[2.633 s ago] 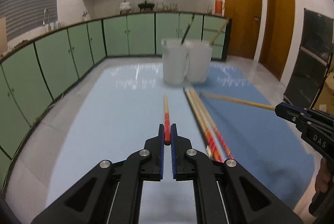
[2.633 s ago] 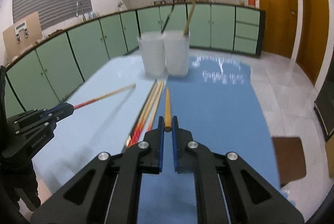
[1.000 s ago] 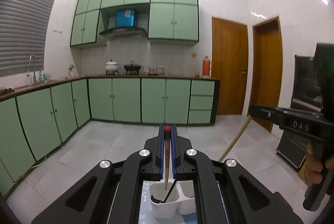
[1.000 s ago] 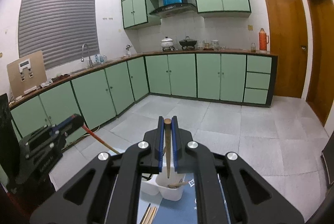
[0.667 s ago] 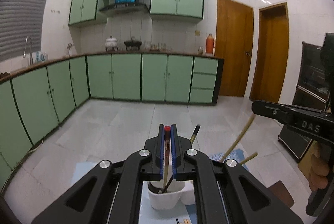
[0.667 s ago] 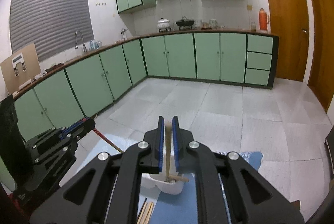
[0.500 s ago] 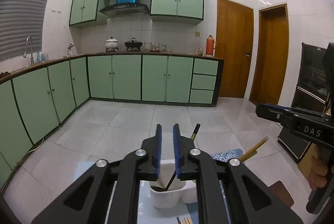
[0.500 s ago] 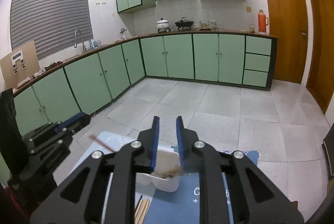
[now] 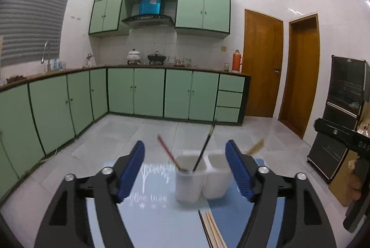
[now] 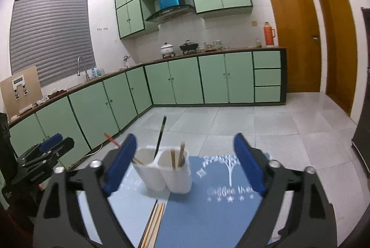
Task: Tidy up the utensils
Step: 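Lower the right gripper and grasp a red-patterned chopstick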
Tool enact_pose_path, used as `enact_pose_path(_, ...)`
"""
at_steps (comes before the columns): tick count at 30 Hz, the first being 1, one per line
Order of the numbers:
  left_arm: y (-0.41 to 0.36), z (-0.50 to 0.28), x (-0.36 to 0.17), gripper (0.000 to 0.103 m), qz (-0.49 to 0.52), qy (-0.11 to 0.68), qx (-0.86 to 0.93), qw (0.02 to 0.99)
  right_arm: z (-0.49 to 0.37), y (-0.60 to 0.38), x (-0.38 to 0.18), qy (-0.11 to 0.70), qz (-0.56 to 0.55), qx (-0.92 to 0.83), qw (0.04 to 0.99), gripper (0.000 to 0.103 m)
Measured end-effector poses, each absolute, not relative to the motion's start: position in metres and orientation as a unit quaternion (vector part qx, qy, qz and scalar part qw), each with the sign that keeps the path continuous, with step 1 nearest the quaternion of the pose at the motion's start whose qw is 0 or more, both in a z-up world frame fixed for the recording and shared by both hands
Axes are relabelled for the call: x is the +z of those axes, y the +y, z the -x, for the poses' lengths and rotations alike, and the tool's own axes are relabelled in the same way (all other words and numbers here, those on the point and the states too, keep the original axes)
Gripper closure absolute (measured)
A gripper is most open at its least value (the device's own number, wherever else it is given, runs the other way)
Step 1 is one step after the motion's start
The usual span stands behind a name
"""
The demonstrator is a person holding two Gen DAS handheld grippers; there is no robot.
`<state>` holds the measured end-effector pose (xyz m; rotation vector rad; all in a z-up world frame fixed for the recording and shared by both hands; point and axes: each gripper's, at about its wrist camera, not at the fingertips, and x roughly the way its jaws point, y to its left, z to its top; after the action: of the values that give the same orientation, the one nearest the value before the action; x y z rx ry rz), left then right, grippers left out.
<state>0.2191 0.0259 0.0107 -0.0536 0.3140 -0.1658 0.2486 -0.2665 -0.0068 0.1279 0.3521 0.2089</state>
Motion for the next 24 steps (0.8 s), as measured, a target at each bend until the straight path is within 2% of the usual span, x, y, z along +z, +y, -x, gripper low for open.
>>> enact_pose_path(4,0.031,-0.195,-0.012,0.022,0.034,0.173,-0.079,0.981,-0.217,-0.267,-0.033,0.185,-0.076,0.091,0.976,0.007)
enact_pose_path(14,0.035,-0.151,-0.078,0.020,0.017,0.240,-0.067,0.968,-0.181,-0.252,-0.095,0.243,-0.096,0.077,0.962,0.007)
enact_pose_path(24,0.037,-0.135,-0.127,0.020,-0.004,0.306,-0.057,0.950,-0.152,-0.208,-0.175,0.314,-0.046,0.079,0.945,0.008)
